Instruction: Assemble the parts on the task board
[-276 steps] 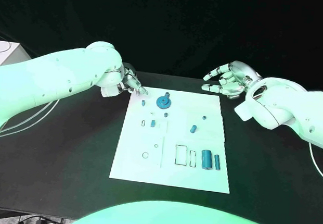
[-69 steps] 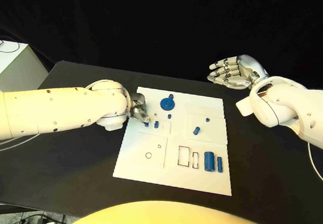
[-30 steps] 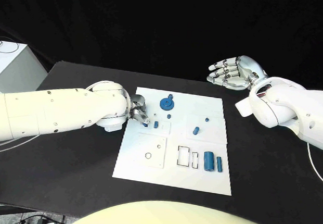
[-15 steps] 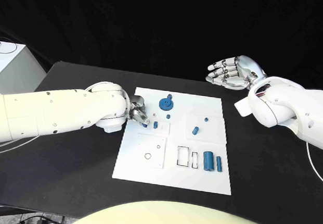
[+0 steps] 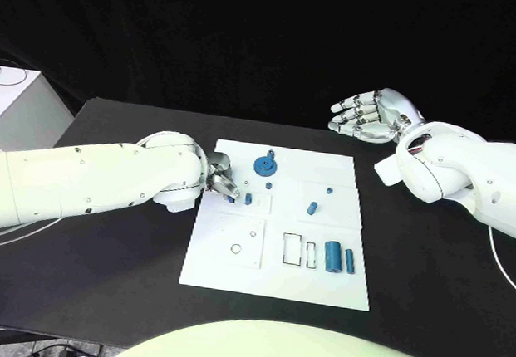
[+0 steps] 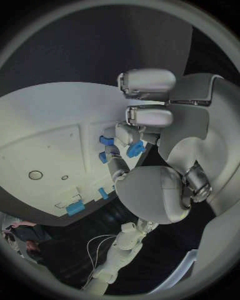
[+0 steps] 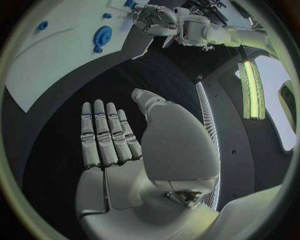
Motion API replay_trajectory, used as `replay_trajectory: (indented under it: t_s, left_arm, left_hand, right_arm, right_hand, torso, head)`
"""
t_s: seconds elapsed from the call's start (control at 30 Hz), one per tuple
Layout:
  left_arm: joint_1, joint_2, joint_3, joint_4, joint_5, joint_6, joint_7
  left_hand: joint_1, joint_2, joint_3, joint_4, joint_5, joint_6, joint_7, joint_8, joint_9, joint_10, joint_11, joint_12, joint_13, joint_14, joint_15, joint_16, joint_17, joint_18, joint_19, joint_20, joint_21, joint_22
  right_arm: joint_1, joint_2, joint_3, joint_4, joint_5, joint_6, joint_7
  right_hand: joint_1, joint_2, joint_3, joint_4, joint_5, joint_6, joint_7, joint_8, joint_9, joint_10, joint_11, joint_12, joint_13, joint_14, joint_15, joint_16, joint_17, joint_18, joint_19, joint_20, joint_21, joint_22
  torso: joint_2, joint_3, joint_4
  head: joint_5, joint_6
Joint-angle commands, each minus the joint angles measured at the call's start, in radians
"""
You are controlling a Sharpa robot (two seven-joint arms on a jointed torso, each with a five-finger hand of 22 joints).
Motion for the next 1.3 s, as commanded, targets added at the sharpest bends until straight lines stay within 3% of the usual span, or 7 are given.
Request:
replay_trajectory:
  t_s: [0.03, 0.17, 0.37, 0.63, 1.3]
  left_arm:
    - [-0.003, 0.004, -0.001, 0.004, 0.017, 0.013, 0.015]
    - [-0.003, 0.004, -0.001, 0.002, 0.018, 0.019, 0.012]
    - [-0.003, 0.003, -0.001, -0.002, 0.019, 0.020, 0.009]
    - [-0.003, 0.001, -0.001, -0.006, 0.016, 0.008, 0.007]
    - [-0.003, -0.028, 0.002, 0.005, 0.001, 0.003, 0.005]
  left_hand:
    - [-0.015, -0.007, -0.012, -0.004, -0.003, 0.029, -0.031, -0.008, -0.004, -0.001, -0.008, -0.004, 0.002, 0.106, -0.010, 0.003, 0.263, -0.015, 0.006, -0.006, 0.002, 0.067]
    - [-0.030, -0.014, -0.084, 0.029, -0.005, 0.041, -0.032, -0.013, -0.012, -0.002, -0.009, -0.003, 0.007, 0.106, -0.011, 0.003, 0.263, -0.016, 0.007, -0.008, 0.000, 0.067]
    - [-0.031, -0.017, -0.117, 0.043, -0.006, 0.043, -0.031, -0.016, -0.016, -0.004, -0.009, -0.004, 0.007, 0.106, -0.011, 0.003, 0.263, -0.016, 0.007, -0.008, -0.001, 0.066]
    - [-0.025, -0.015, -0.230, 0.085, -0.009, 0.048, -0.029, -0.019, -0.021, -0.007, -0.006, -0.007, 0.006, 0.106, -0.010, 0.003, 0.263, -0.016, 0.007, -0.008, -0.002, 0.067]
    - [-0.018, -0.019, -0.307, 0.123, -0.007, 0.048, -0.027, -0.021, -0.024, -0.011, -0.005, -0.010, 0.004, 0.106, -0.009, 0.003, 0.263, -0.016, 0.008, -0.007, -0.003, 0.067]
  right_arm:
    - [0.000, 0.000, 0.000, 0.001, -0.002, 0.016, 0.007]
    - [0.000, 0.000, 0.000, 0.001, -0.002, 0.016, 0.007]
    - [0.000, 0.000, 0.000, 0.000, -0.002, 0.017, 0.007]
    - [-0.001, 0.000, 0.000, 0.000, -0.001, 0.017, 0.007]
    - [-0.005, -0.004, 0.000, 0.000, -0.001, 0.017, 0.007]
  right_hand:
    - [-0.010, 0.000, -0.004, -0.004, 0.005, 0.000, 0.053, -0.005, -0.001, 0.000, 0.005, -0.004, -0.001, -0.002, 0.006, -0.003, -0.001, 0.011, -0.006, 0.001, -0.003, -0.002]
    - [-0.010, 0.000, -0.005, -0.004, 0.005, 0.000, 0.054, -0.005, -0.001, 0.000, 0.005, -0.004, -0.001, -0.003, 0.006, -0.003, -0.002, 0.011, -0.007, 0.001, -0.003, -0.003]
    - [-0.010, 0.000, -0.005, -0.004, 0.005, 0.000, 0.054, -0.006, -0.001, 0.000, 0.006, -0.005, -0.001, -0.004, 0.006, -0.004, -0.003, 0.011, -0.008, 0.001, -0.003, -0.005]
    - [-0.010, 0.000, -0.006, -0.005, 0.005, 0.001, 0.054, -0.006, -0.001, 0.000, 0.006, -0.005, -0.001, -0.004, 0.006, -0.005, -0.004, 0.011, -0.009, 0.001, -0.003, -0.006]
    - [-0.011, 0.001, -0.007, -0.005, 0.005, 0.002, 0.056, -0.007, -0.001, 0.001, 0.007, -0.006, -0.001, -0.005, 0.007, -0.006, -0.007, 0.011, -0.013, 0.002, -0.003, -0.010]
  torso:
    - [0.000, -0.0002, -0.0001]
    - [0.000, -0.0003, 0.0002]
    - [0.000, -0.0007, 0.0002]
    - [0.000, -0.0006, -0.0002]
    - [0.000, -0.0013, 0.0000]
  head:
    - [0.000, 0.000]
    - [-0.001, 0.000]
    - [-0.001, 0.000]
    - [-0.001, 0.000]
    - [-0.006, 0.000]
